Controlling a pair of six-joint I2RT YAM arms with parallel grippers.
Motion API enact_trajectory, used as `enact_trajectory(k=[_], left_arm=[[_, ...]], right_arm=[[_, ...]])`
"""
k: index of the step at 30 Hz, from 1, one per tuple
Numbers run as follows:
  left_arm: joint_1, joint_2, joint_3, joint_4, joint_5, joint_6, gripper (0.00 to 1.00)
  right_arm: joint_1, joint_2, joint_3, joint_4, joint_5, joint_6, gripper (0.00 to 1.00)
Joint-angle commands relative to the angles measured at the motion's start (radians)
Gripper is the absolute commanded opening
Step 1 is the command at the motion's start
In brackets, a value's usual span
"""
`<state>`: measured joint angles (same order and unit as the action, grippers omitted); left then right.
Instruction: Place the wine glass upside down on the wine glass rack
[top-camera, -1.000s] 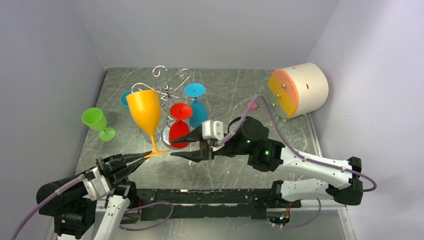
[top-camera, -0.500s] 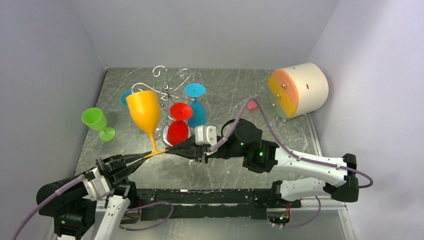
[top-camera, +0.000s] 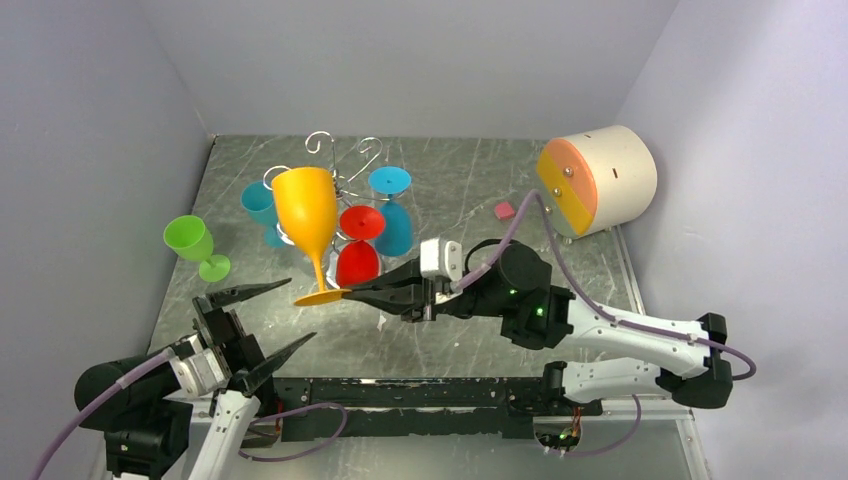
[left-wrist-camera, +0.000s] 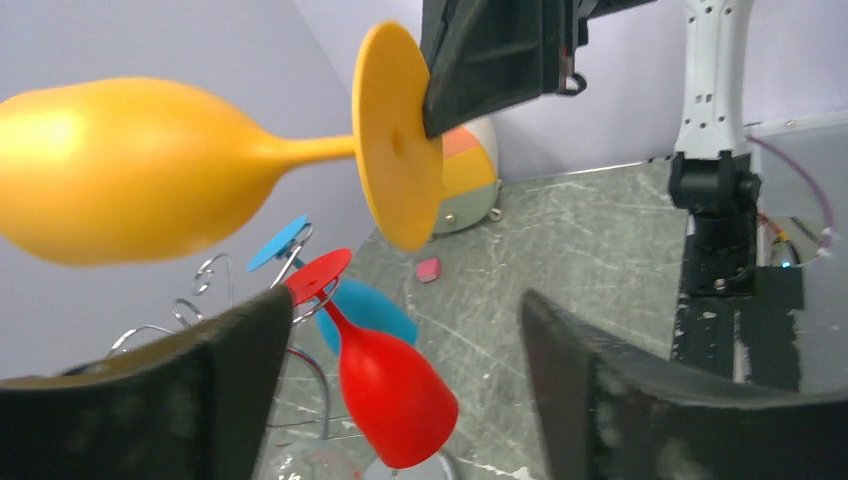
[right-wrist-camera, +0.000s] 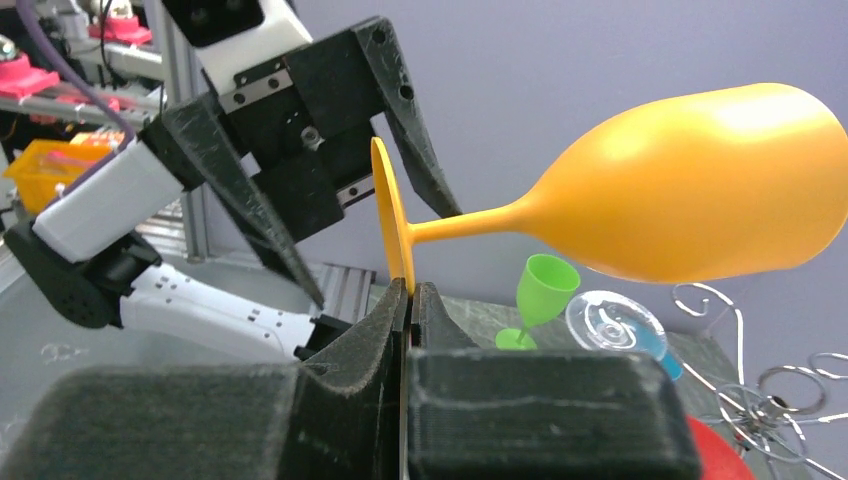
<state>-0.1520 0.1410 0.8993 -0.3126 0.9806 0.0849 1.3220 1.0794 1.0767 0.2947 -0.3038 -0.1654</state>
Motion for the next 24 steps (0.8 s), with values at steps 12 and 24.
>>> enact_trajectory(k=[12,24], left_arm=[[0.016,-0.064,-0.039,-0.097,-0.141,0.027,0.99],[0.017,-0.118,-0.13,-0.099,-0.212,-0.074,0.99]], right_arm=[[0.001,-0.017,0.27,-0.168,0.462,0.042,0.0],[-0.288,0.113,0.416,-0.283,0.442,0.271,0.0]])
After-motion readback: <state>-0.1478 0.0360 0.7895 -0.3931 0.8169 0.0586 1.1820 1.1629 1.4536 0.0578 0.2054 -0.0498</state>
